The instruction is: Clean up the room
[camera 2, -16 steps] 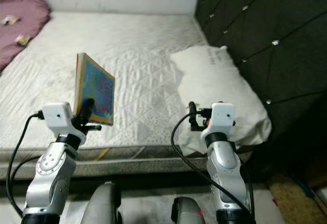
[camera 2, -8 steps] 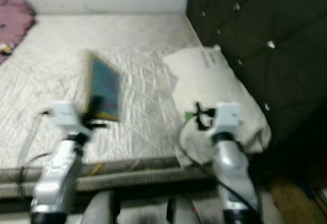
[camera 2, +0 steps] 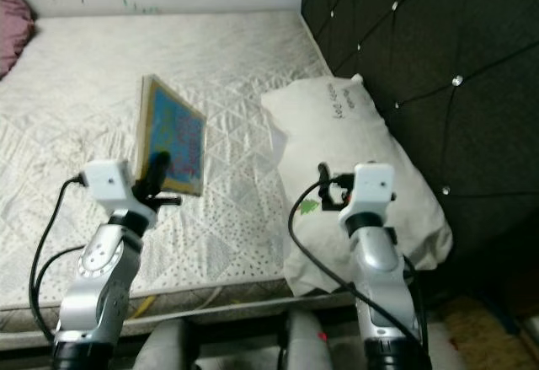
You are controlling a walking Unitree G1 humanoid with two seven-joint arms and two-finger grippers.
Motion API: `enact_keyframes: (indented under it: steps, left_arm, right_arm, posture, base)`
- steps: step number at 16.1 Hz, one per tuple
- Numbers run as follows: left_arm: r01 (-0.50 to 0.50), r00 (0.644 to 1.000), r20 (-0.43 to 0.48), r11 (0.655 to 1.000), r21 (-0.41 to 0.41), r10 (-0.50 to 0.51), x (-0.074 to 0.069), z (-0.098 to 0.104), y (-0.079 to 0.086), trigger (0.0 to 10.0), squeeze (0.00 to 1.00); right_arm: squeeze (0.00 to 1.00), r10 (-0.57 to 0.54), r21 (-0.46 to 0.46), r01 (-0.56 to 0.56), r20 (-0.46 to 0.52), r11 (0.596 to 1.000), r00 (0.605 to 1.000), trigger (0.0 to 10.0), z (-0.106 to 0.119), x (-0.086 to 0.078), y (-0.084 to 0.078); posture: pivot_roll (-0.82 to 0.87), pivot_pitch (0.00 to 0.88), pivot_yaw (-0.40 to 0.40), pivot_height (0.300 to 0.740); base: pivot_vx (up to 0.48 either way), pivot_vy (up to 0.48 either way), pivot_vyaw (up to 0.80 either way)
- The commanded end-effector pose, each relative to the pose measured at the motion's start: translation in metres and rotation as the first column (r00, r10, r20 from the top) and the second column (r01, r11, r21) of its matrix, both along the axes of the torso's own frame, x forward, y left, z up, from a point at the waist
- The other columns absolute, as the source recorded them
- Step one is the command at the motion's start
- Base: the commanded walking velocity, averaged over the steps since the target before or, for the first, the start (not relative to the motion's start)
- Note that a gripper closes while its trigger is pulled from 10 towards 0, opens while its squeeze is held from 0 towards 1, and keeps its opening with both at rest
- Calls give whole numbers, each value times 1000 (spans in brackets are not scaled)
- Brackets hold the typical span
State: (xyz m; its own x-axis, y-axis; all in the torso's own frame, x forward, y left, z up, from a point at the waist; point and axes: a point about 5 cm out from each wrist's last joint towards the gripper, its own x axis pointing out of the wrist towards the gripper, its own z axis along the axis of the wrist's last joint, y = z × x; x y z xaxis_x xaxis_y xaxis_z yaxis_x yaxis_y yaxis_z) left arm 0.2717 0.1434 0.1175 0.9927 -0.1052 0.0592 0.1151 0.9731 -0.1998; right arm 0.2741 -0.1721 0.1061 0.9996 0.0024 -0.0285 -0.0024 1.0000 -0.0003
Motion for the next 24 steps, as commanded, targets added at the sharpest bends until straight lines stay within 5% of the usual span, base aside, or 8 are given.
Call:
enact_keyframes:
  steps: [1, 9, 13, 21, 24]
  left_arm:
    - [-60, 998, 24, 998, 14, 60, 2, 6, 14, 10000, 0]
    - [-123, 992, 21, 992, 14, 123, 3, 5, 20, 10000, 0]
    - [-217, 975, -78, 966, -141, 208, 6, -3, 28, 10000, 0]
    - [-235, 972, -71, 952, -198, 225, 12, 2, 37, 10000, 0]
    - [-219, 975, -76, 953, -207, 208, 13, 1, 34, 10000, 0]
  right_arm:
    - [0, 17, 8, -17, 12, 1000, 1000, 10000, 3, 0, 6]
    - [0, 30, 1, -30, 13, 1000, 999, 10000, 2, 1, 7]
    - [0, 30, 2, -30, 4, 1000, 1000, 10000, 0, 1, 7]
    - [0, 30, 1, -30, -12, 1000, 999, 10000, -3, -1, 7]
    - [0, 32, 2, -32, -12, 999, 999, 10000, -3, -1, 8]
  posture:
    - [-35, 10, -10, 654]
    - [-30, 2, -18, 560]
    - [-30, 0, -20, 555]
    - [-23, 4, -37, 555]
    - [-27, 7, -31, 519]
  base:
    - [0, 0, 0]
    - [0, 0, 0]
    - [0, 0, 0]
    - [0, 0, 0]
    - [80, 0, 0]
